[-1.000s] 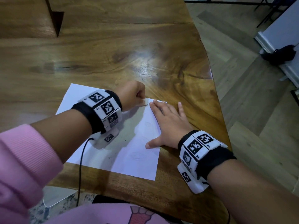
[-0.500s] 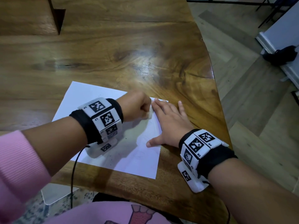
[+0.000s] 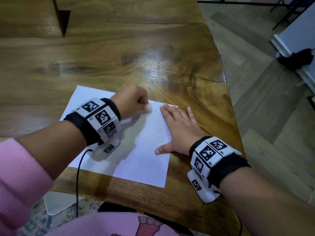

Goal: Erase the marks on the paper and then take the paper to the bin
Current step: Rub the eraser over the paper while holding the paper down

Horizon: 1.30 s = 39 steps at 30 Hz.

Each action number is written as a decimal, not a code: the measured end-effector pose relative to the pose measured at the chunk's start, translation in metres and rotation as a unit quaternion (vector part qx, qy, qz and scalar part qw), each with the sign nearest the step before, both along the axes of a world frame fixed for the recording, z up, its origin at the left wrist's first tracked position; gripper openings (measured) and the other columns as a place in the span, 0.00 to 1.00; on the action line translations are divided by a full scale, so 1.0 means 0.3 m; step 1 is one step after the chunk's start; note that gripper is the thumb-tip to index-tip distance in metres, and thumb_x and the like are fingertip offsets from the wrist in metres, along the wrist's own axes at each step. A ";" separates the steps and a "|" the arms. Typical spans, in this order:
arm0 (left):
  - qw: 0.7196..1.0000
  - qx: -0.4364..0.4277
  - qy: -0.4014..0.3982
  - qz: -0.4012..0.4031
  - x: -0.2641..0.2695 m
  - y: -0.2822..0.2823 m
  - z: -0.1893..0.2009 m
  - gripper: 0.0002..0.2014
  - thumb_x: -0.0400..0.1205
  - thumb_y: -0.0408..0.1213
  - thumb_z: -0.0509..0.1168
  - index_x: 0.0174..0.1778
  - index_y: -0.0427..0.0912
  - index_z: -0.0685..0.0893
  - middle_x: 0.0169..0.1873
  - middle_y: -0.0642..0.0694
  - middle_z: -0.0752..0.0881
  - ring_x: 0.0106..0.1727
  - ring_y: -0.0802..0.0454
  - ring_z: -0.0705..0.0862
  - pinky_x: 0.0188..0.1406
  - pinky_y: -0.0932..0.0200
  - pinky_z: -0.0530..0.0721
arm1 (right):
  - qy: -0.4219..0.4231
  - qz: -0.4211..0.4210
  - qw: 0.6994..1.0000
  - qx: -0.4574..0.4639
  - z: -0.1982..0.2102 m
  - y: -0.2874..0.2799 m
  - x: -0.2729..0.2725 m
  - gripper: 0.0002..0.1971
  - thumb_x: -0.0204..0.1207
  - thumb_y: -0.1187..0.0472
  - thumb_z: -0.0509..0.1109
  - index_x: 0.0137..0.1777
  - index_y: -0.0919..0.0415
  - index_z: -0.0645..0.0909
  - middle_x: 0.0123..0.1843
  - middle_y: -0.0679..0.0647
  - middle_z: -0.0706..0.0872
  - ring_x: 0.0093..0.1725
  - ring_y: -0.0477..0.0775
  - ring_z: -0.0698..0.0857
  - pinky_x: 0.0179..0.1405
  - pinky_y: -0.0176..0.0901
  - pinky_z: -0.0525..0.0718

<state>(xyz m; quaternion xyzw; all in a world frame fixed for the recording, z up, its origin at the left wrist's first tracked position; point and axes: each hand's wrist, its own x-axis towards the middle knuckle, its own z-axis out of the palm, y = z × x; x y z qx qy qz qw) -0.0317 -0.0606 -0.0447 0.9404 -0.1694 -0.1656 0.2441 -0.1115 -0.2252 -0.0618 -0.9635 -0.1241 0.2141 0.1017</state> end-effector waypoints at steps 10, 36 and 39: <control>0.994 0.014 0.080 -0.078 -0.019 0.022 -0.007 0.07 0.71 0.37 0.74 0.33 0.43 0.81 0.26 0.54 0.78 0.30 0.53 0.75 0.25 0.75 0.70 | 0.008 -0.011 1.000 -0.008 -0.001 0.003 -0.011 0.66 0.57 0.29 0.73 0.83 0.56 0.36 0.84 0.47 0.32 0.83 0.46 0.35 0.79 0.49 0.29; 0.992 0.029 -0.001 -0.126 0.021 -0.127 -0.002 0.05 0.71 0.33 0.72 0.38 0.38 0.83 0.27 0.52 0.75 0.36 0.50 0.74 0.25 0.76 0.66 | 0.042 -0.035 0.996 -0.074 0.017 0.004 -0.028 0.68 0.58 0.24 0.67 0.81 0.60 0.29 0.83 0.52 0.27 0.82 0.49 0.30 0.79 0.57 0.29; 0.968 0.084 0.109 -0.208 -0.016 -0.086 0.004 0.06 0.70 0.37 0.73 0.38 0.40 0.85 0.27 0.53 0.79 0.31 0.53 0.76 0.31 0.67 0.72 | 0.046 -0.039 0.997 -0.058 0.013 -0.001 -0.031 0.69 0.57 0.25 0.69 0.81 0.60 0.29 0.82 0.51 0.26 0.81 0.48 0.29 0.79 0.56 0.29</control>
